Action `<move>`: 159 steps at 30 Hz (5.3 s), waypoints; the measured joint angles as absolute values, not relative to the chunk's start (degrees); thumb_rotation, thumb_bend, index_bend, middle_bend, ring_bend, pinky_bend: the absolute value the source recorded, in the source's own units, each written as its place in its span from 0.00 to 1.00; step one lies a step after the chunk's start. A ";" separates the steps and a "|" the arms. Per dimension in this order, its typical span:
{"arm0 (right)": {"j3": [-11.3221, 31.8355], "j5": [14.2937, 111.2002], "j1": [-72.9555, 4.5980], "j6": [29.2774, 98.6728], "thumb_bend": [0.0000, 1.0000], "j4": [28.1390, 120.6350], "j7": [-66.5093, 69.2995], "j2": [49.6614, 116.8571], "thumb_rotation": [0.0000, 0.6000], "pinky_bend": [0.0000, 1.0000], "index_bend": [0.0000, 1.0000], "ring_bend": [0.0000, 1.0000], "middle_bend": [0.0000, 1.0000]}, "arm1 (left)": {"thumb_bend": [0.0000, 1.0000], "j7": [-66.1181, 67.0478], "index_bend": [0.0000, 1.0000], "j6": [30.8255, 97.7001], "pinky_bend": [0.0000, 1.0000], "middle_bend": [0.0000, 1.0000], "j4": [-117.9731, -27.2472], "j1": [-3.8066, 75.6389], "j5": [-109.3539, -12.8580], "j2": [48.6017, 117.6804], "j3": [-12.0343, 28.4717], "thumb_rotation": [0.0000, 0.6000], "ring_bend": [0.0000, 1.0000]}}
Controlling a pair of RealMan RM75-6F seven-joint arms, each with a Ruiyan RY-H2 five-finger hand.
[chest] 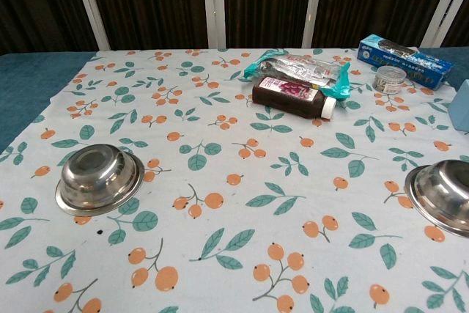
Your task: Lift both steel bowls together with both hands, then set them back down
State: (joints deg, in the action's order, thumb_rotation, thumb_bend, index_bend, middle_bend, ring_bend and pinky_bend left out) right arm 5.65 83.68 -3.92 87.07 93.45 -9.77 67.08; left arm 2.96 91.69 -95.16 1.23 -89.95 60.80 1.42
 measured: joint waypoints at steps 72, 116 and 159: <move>5.54 45.35 -24.02 63.45 0.21 107.04 -41.30 73.94 1.00 0.00 0.15 0.11 0.02 | 0.10 1.48 0.04 91.62 0.00 0.00 -95.75 -0.37 -85.64 59.90 2.82 1.00 0.00; 3.45 52.42 -24.99 66.52 0.21 104.50 -30.96 74.04 1.00 0.54 0.40 0.46 0.29 | 0.11 4.73 0.10 92.00 0.19 0.02 -95.34 1.04 -91.39 62.74 2.17 1.00 0.00; 4.37 53.56 -24.26 68.23 0.21 108.89 -28.60 67.89 1.00 0.54 0.40 0.46 0.29 | 0.00 33.64 0.07 53.94 0.17 0.01 -99.82 27.59 -60.28 80.47 7.36 1.00 0.00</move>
State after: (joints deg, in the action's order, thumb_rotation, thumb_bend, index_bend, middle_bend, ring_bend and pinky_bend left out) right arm 4.37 53.56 -24.26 68.23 108.89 -28.60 67.89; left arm 33.64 53.94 -99.82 27.59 -60.28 80.47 7.36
